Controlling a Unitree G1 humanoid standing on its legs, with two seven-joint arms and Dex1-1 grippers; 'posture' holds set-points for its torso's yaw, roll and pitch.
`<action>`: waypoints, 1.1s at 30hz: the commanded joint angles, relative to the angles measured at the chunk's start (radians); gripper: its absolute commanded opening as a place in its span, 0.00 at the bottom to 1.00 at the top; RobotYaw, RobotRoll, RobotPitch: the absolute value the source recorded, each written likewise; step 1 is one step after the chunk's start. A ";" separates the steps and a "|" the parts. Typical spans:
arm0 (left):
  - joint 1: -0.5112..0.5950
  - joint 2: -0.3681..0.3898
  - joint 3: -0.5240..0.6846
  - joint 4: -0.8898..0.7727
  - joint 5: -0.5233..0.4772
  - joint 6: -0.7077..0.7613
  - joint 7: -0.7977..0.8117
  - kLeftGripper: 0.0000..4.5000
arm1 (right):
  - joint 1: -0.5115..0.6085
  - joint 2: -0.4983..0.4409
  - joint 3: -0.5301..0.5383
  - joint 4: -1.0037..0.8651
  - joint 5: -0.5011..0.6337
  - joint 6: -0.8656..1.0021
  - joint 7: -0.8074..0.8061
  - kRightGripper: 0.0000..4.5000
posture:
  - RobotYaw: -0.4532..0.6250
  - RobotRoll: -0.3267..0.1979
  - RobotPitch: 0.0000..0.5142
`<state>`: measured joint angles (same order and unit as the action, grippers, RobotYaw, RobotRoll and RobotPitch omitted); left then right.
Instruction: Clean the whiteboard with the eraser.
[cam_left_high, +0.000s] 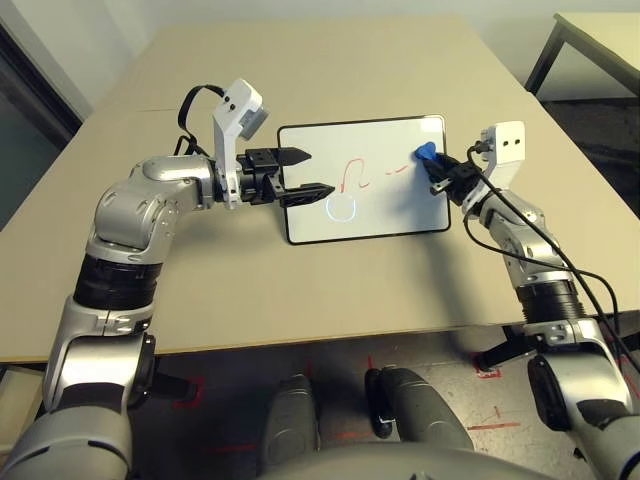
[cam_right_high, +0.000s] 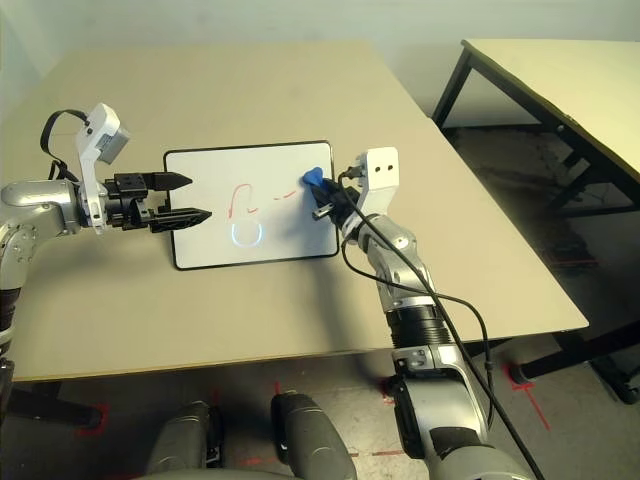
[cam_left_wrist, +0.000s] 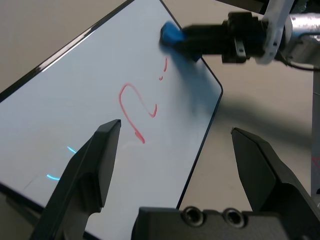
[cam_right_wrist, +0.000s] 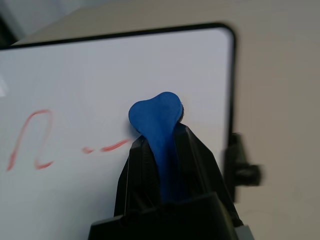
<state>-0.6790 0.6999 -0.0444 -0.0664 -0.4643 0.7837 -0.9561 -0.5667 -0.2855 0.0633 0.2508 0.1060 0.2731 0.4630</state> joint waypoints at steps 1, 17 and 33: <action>-0.005 0.000 -0.011 0.001 0.008 -0.002 -0.002 1.00 | 0.054 0.027 0.111 0.020 -0.037 0.103 0.050 0.14 | 0.35 0.62 0.20; -0.006 0.008 -0.006 0.006 0.008 0.000 -0.003 1.00 | 0.013 -0.018 0.055 0.019 -0.066 0.206 -0.027 0.14 | 0.35 0.62 0.22; -0.016 -0.006 -0.016 0.018 0.011 -0.007 -0.006 1.00 | 0.088 -0.040 0.104 -0.040 -0.071 0.333 -0.013 0.14 | 0.34 0.62 0.24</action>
<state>-0.6871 0.6925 -0.0465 -0.0569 -0.4641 0.7812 -0.9562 -0.5398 -0.3173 0.1260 0.1248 0.0713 0.4963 0.4490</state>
